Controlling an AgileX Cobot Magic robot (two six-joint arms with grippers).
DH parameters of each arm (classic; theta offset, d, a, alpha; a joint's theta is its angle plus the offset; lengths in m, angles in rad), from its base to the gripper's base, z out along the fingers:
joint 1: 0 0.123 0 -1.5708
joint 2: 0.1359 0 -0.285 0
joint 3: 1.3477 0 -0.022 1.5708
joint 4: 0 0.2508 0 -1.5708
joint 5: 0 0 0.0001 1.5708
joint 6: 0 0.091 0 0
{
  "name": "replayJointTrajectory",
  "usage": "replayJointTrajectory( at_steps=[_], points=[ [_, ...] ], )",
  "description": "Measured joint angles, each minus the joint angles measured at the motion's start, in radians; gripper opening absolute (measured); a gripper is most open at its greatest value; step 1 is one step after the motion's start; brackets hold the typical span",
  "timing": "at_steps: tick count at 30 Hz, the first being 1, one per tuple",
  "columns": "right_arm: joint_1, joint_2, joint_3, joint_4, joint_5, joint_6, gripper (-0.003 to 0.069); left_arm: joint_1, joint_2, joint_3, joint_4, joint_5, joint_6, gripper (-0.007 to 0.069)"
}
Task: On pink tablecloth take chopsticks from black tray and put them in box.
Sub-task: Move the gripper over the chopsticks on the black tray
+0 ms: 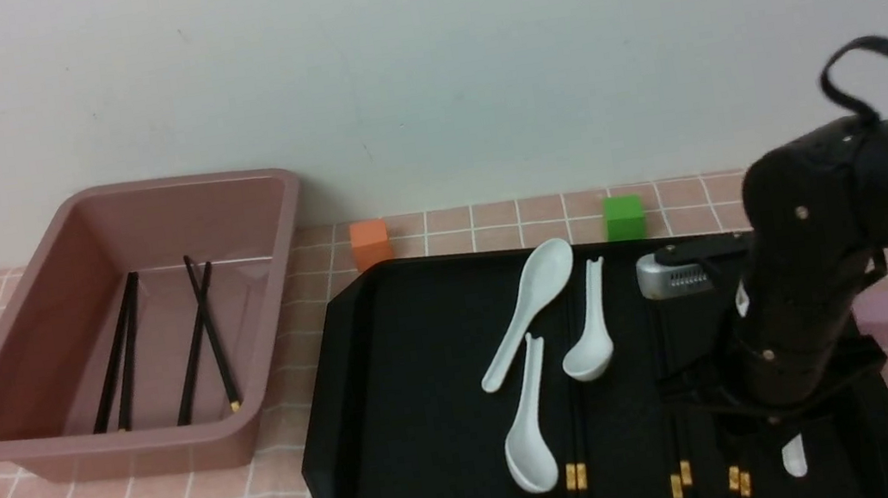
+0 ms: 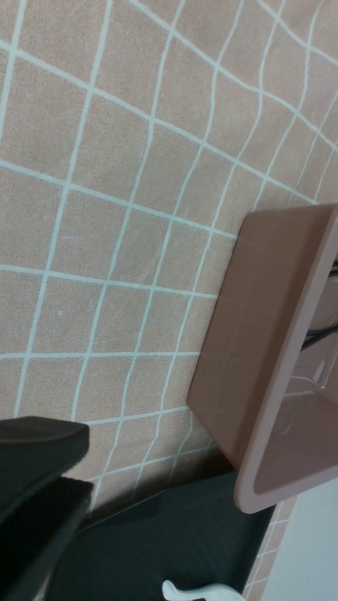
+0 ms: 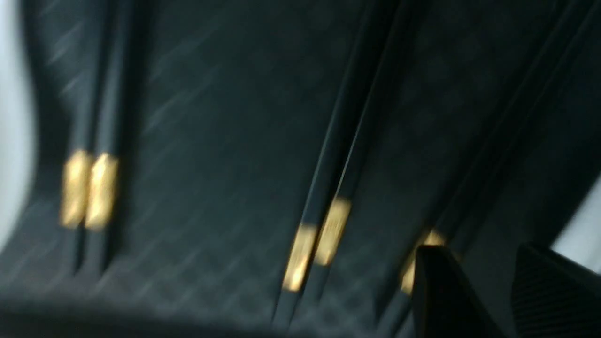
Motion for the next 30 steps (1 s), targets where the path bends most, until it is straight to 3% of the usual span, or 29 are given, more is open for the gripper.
replayJointTrajectory(
  at_steps=[10, 22, 30],
  points=[
    [-0.060, 0.078, -0.020, 0.033, -0.100, 0.042, 0.0247, 0.000, 0.000, 0.000, 0.000, 0.000, 0.000, 0.0125],
    [-0.081, 0.099, -0.033, 0.052, -0.088, 0.039, 0.0258, 0.001, 0.000, 0.000, 0.000, 0.000, 0.000, 0.0132],
    [-0.077, 0.098, -0.037, 0.033, -0.075, -0.001, 0.0136, 0.001, 0.000, 0.000, 0.000, 0.000, 0.000, 0.0136]
  ],
)
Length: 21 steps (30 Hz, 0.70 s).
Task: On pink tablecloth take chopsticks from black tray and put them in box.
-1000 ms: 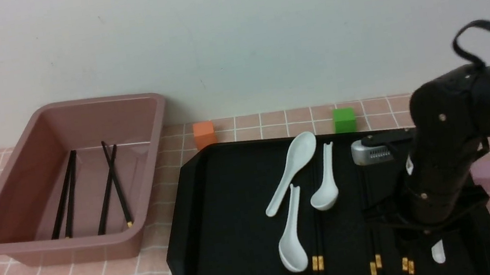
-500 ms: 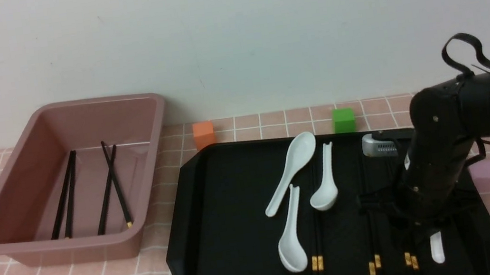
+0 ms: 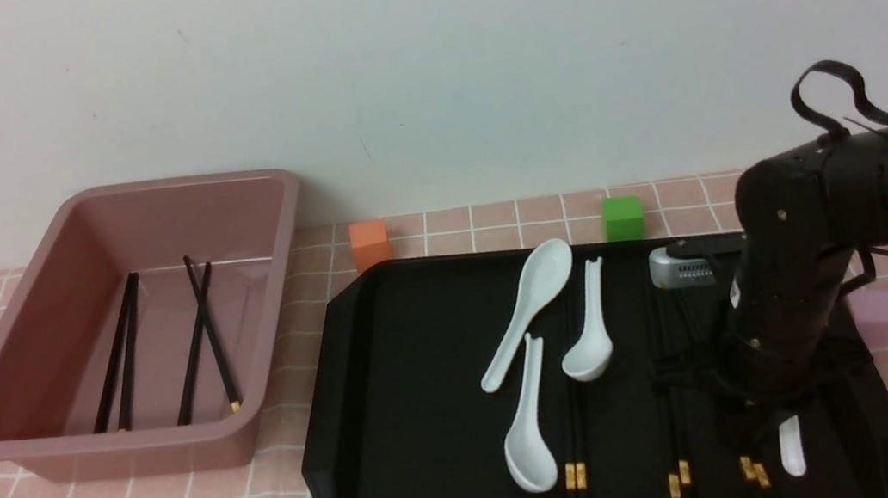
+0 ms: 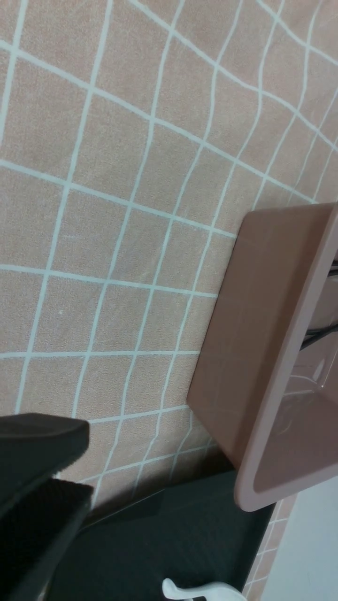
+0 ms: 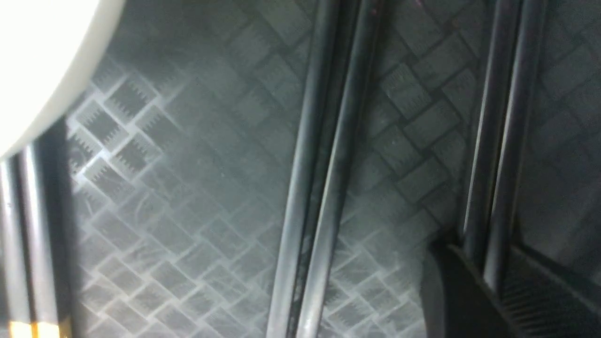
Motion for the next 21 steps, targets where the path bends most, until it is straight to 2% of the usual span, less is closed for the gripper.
replayJointTrajectory(
  at_steps=[5, 12, 15, 17, 21],
  points=[
    [0.000, -0.047, 0.017, -0.001, 0.025, -0.008, 0.0136, 0.000, 0.000, 0.000, 0.000, 0.000, 0.000, 0.0141],
    [0.012, -0.273, 0.018, 0.005, 0.105, -0.019, 0.0136, 0.000, 0.000, 0.000, 0.000, 0.000, 0.000, 0.0148],
    [0.086, -0.344, -0.013, 0.032, 0.104, -0.020, 0.0136, 0.000, 0.000, 0.000, 0.000, 0.000, 0.000, 0.0153],
    [0.167, -0.339, -0.083, 0.050, 0.089, -0.025, 0.0136, 0.000, 0.000, 0.000, 0.000, 0.000, 0.000, 0.0155],
    [0.321, -0.226, -0.357, 0.078, 0.064, -0.071, 0.0136, 0.000, 0.000, 0.000, 0.000, 0.000, 0.000, 0.0160]
  ],
)
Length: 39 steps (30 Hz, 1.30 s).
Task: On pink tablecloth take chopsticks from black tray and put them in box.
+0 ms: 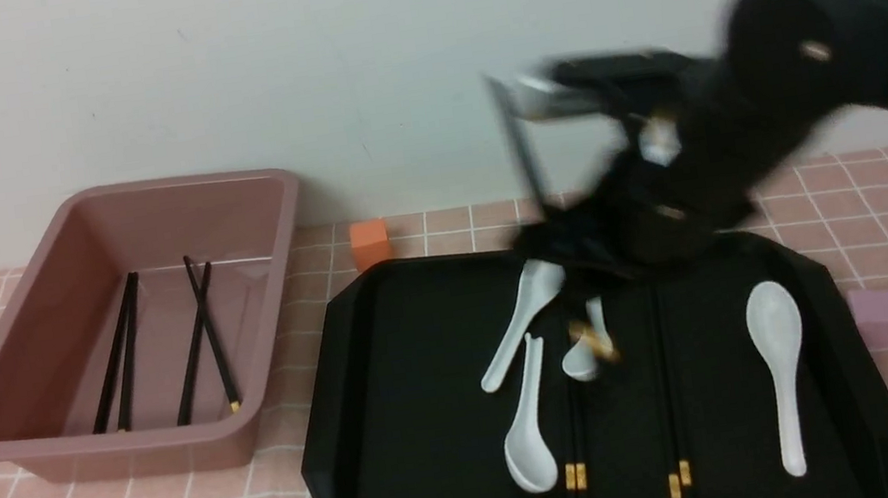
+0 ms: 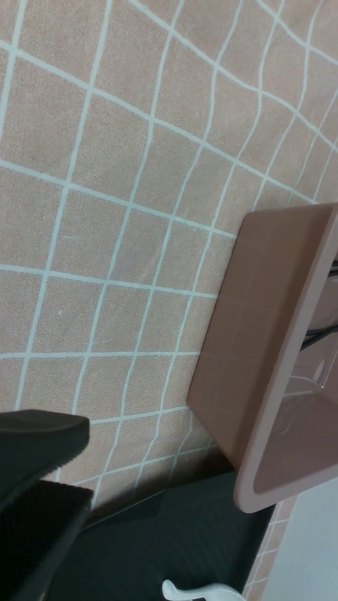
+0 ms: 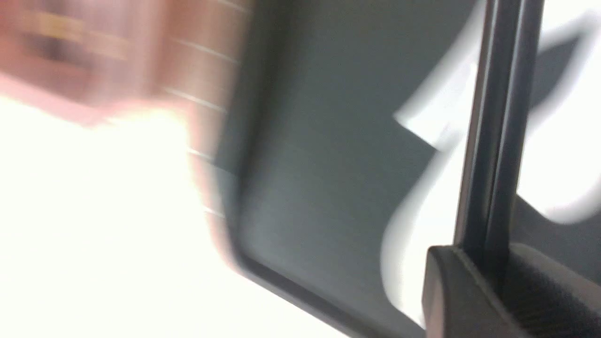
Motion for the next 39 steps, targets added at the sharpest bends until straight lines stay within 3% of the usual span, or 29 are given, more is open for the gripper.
replayJointTrajectory(
  at_steps=[7, 15, 18, 23, 26, 28, 30, 35, 36, 37, 39],
  points=[
    [0.165, 0.419, -0.635, 0.022, 0.028, -0.054, 0.0136, 0.000, 0.000, 0.000, 0.000, 0.000, 0.000, 0.0166],
    [0.175, 0.834, -1.177, 0.007, 0.040, -0.055, 0.0155, 0.000, 0.000, 0.000, 0.000, 0.000, 0.000, 0.0178],
    [0.167, 0.894, -1.225, 0.010, 0.051, -0.054, 0.0237, 0.000, 0.000, 0.000, 0.000, 0.000, 0.000, 0.0183],
    [0.154, 0.875, -1.238, 0.040, 0.143, -0.066, 0.0479, 0.000, 0.000, 0.000, 0.000, 0.000, 0.000, 0.0183],
    [0.149, 0.795, -1.238, 0.040, 0.308, -0.135, 0.0514, 0.000, 0.000, 0.000, 0.000, 0.000, 0.000, 0.0183],
    [0.148, 0.761, -1.238, 0.037, 0.352, -0.158, 0.0506, 0.000, 0.000, 0.000, 0.000, 0.000, 0.000, 0.0183],
    [0.148, 0.675, -1.243, 0.024, 0.392, -0.184, 0.0451, 0.000, 0.000, 0.000, 0.000, 0.000, 0.000, 0.0183],
    [0.148, 0.498, -1.237, 0.051, 0.403, -0.190, 0.0236, 0.000, 0.000, 0.000, 0.000, 0.000, 0.000, 0.0189],
    [0.148, 0.490, -1.233, 0.050, 0.403, -0.190, 0.0226, 0.000, 0.000, 0.000, 0.000, 0.000, 0.000, 0.0190],
    [0.148, 0.418, -1.181, 0.052, 0.403, -0.198, 0.0149, 0.000, 0.000, 0.000, 0.000, 0.000, 0.000, 0.0192],
    [0.148, 0.309, -1.078, 0.053, 0.403, -0.227, 0.0064, 0.000, 0.000, 0.000, 0.000, 0.000, 0.000, 0.0195]
  ],
)
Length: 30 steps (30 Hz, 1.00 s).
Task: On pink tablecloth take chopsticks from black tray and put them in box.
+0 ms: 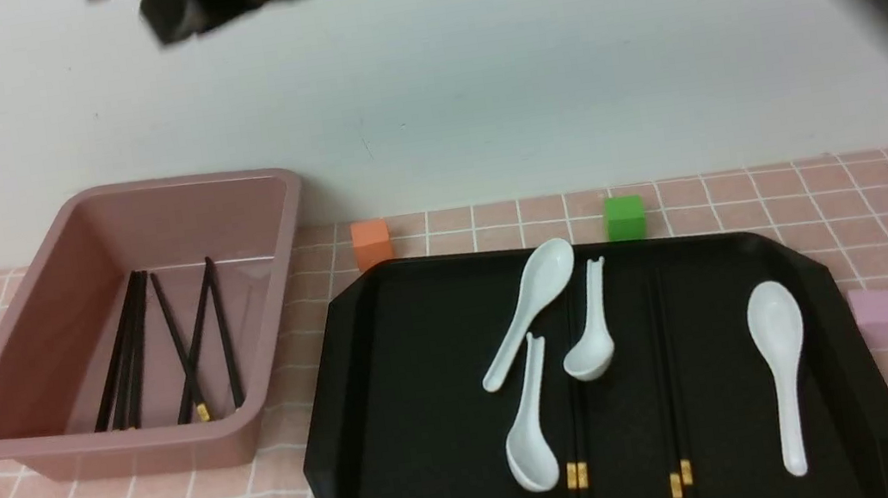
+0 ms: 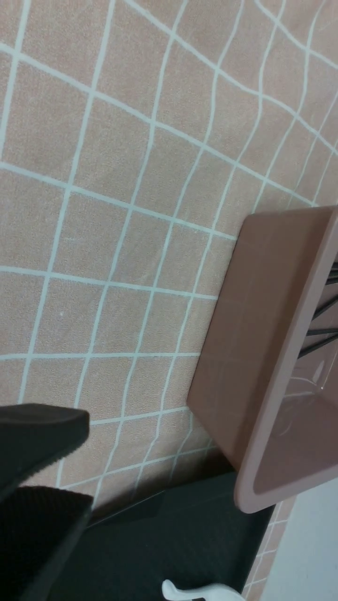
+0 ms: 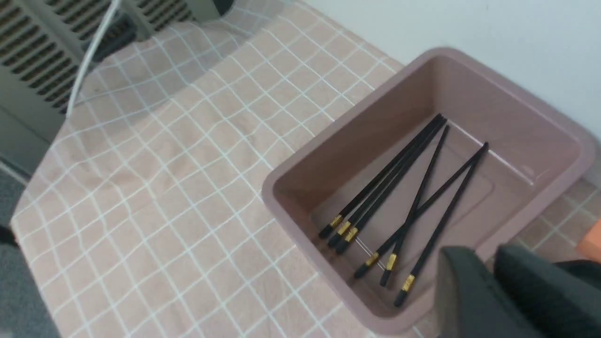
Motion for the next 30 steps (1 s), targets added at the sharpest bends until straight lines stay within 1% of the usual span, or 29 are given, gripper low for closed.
replayJointTrajectory(
  at_steps=[1, 3, 4, 8, 10, 11, 14, 22, 24, 25, 28, 30],
  points=[
    [0.001, -0.061, 0.067, 0.000, 0.000, -0.015, 0.0027, 0.000, 0.000, 0.000, 0.000, 0.000, 0.000, 0.0195],
    [0.002, -0.164, 0.175, -0.001, 0.000, -0.028, -0.0007, 0.000, 0.000, 0.000, 0.000, 0.000, 0.000, 0.0197],
    [0.002, -0.203, 0.225, -0.003, 0.000, -0.030, -0.0011, 0.000, 0.000, 0.000, 0.000, 0.000, 0.000, 0.0197],
    [0.002, -0.474, 0.645, -0.079, 0.000, -0.037, -0.0014, 0.000, 0.000, 0.000, 0.000, 0.000, 0.000, 0.0204],
    [0.002, -0.523, 0.745, -0.105, 0.001, -0.037, -0.0014, 0.000, 0.000, 0.000, 0.000, 0.000, 0.000, 0.0204],
    [0.002, -0.594, 0.849, -0.130, 0.001, -0.037, -0.0013, 0.000, 0.000, 0.000, 0.000, 0.000, 0.000, 0.0207],
    [0.002, -0.705, 1.026, -0.162, 0.001, -0.038, -0.0013, 0.000, 0.000, 0.000, 0.000, 0.000, 0.000, 0.0209],
    [0.002, -0.919, 1.228, -0.199, -0.001, -0.037, -0.0015, 0.000, 0.000, 0.000, 0.000, 0.000, 0.000, 0.0212],
    [-0.004, -1.001, 1.322, -0.230, -0.006, -0.021, -0.0015, 0.000, 0.000, 0.000, 0.000, 0.000, 0.000, 0.0213],
    [-0.009, -1.010, 1.332, -0.234, -0.008, -0.017, -0.0015, 0.000, 0.000, 0.000, 0.000, 0.000, 0.000, 0.0213],
    [-0.105, -1.172, 1.559, -0.234, -0.112, -0.006, -0.0015, 0.000, 0.000, 0.000, 0.000, 0.000, 0.000, 0.0216],
    [-0.219, -1.313, 1.751, -0.221, -0.247, -0.004, -0.0015, 0.000, 0.000, 0.000, 0.000, 0.000, 0.000, 0.0216]
  ],
)
